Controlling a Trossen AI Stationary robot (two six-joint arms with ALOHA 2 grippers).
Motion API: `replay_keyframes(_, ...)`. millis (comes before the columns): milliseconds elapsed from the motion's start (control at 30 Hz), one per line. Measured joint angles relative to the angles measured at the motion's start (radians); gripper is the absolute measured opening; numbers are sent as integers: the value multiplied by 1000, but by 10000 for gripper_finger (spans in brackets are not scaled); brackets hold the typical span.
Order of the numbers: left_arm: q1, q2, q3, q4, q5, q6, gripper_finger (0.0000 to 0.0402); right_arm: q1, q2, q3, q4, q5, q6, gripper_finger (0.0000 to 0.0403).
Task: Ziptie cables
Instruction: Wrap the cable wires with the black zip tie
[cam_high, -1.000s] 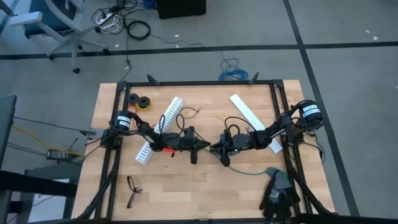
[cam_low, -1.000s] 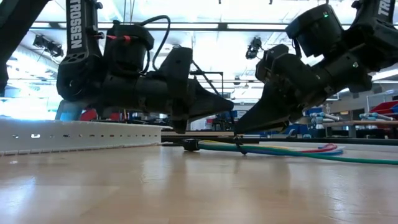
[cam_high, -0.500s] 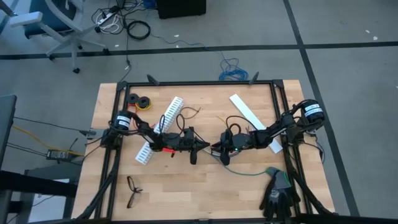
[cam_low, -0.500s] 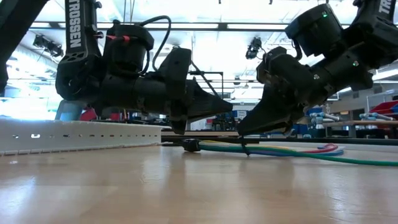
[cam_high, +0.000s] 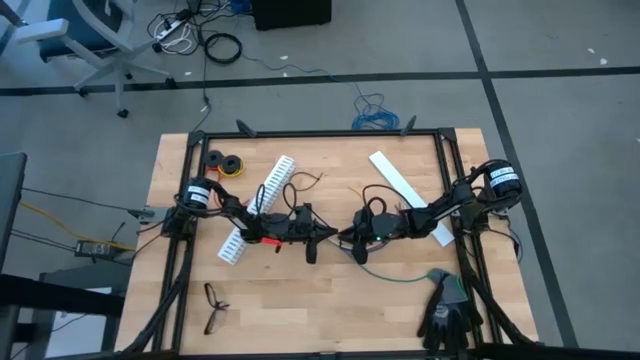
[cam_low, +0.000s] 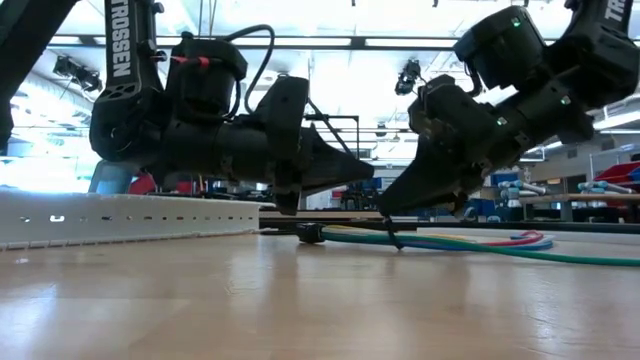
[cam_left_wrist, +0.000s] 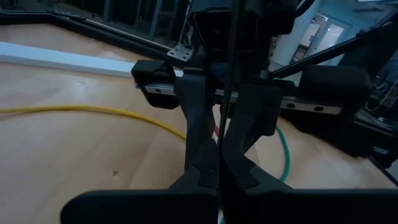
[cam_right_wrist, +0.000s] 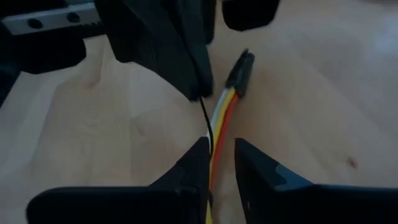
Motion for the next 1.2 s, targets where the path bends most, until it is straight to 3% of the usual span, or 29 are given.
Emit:
replay_keyframes(333, 1, 0, 8, -6, -3, 1, 0, -2, -1, 33, -100, -25, -4, 2)
replay_keyframes(533, 4, 1, -21, -11, -10, -29, 0, 10, -1, 27, -104, -142, 1, 17)
replay_keyframes(867, 7, 1, -21, -4, -12, -47, 0, -23, -1, 25, -82, -144, 13, 54)
replay_keyframes(1200, 13, 1, 22, -8, -5, -44, 0, -47, -1, 25, -88, -139, 1, 28)
